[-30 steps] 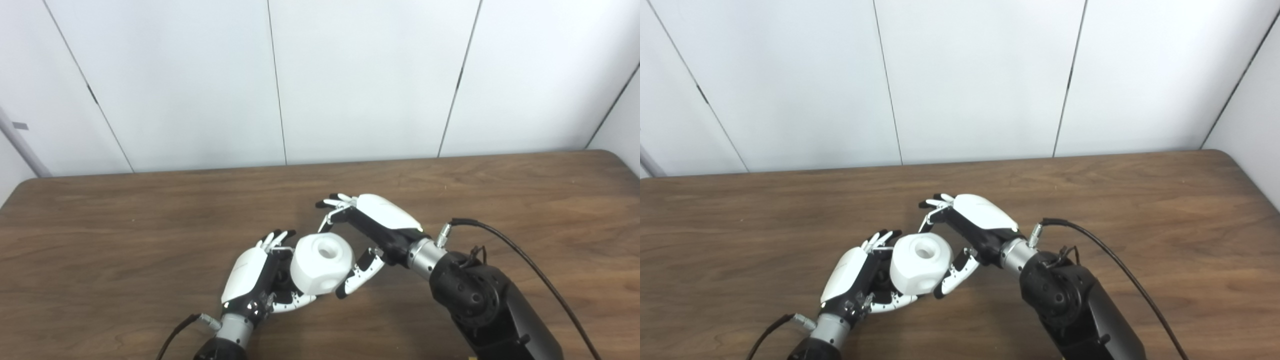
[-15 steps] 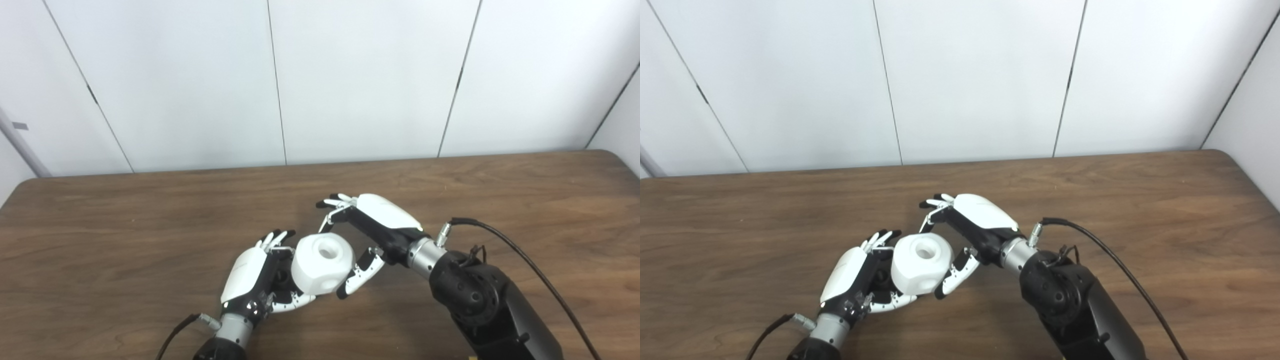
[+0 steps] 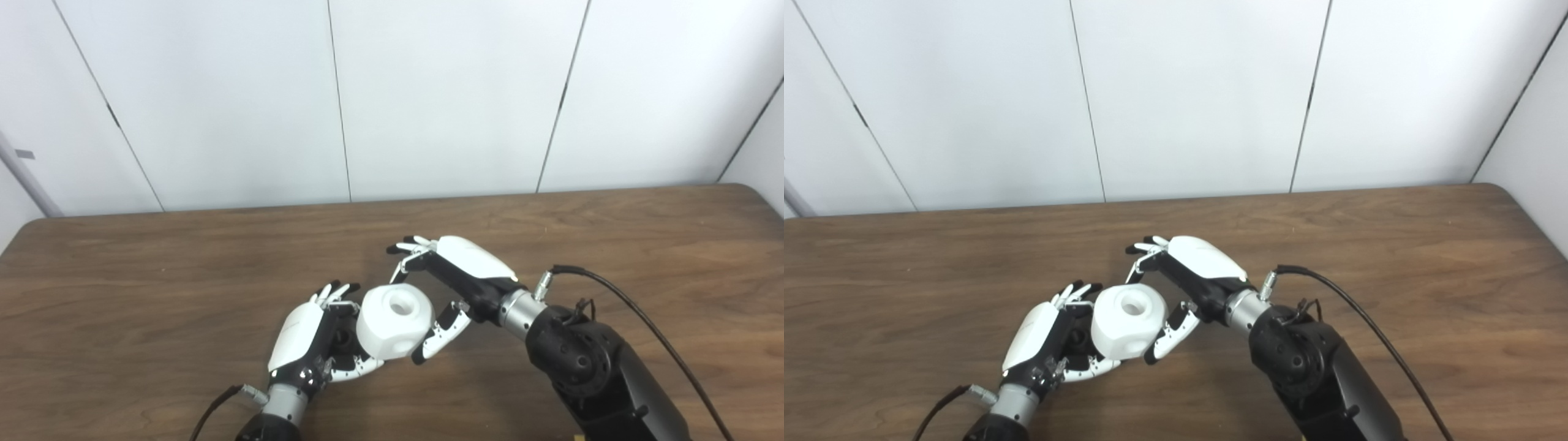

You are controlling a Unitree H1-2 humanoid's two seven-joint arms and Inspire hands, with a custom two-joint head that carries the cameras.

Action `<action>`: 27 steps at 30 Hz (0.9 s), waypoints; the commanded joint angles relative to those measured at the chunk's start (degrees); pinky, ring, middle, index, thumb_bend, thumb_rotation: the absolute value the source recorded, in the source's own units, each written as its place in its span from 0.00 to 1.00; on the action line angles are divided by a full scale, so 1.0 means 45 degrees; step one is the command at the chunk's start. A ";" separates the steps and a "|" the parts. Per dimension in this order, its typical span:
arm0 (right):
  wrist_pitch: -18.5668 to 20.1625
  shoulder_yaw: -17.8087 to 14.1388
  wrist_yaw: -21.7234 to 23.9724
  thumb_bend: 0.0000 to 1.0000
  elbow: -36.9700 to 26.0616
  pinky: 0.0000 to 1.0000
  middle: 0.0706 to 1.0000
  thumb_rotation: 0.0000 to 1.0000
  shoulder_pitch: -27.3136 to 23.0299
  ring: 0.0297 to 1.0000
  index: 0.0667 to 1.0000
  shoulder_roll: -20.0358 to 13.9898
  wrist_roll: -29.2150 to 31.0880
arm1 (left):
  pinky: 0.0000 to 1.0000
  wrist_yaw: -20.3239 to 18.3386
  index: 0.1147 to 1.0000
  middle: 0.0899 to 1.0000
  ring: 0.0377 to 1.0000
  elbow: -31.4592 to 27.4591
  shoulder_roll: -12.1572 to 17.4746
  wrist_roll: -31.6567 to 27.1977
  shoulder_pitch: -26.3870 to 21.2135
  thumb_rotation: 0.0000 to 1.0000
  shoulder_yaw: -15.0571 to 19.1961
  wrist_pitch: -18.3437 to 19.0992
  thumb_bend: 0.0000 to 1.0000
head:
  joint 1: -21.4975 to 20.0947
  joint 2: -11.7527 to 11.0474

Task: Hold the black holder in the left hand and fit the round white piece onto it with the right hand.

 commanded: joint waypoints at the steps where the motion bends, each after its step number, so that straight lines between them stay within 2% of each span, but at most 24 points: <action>1: -0.0443 -0.0189 -0.0358 0.52 -0.0216 1.00 0.90 0.13 -0.0622 0.99 0.44 0.0108 0.0082 | 1.00 0.0044 0.41 0.91 1.00 0.0124 0.0059 -0.0138 0.0028 0.04 0.0107 0.0160 0.52 | 0.0005 0.0010; 27: -0.0473 -0.0170 -0.0439 0.51 -0.0157 1.00 0.91 0.13 -0.0724 0.98 0.44 0.0219 0.0010 | 1.00 -0.0570 0.42 0.95 1.00 -0.0160 0.0235 -0.0081 -0.0090 0.05 0.0063 0.0652 0.52 | -0.0007 -0.0058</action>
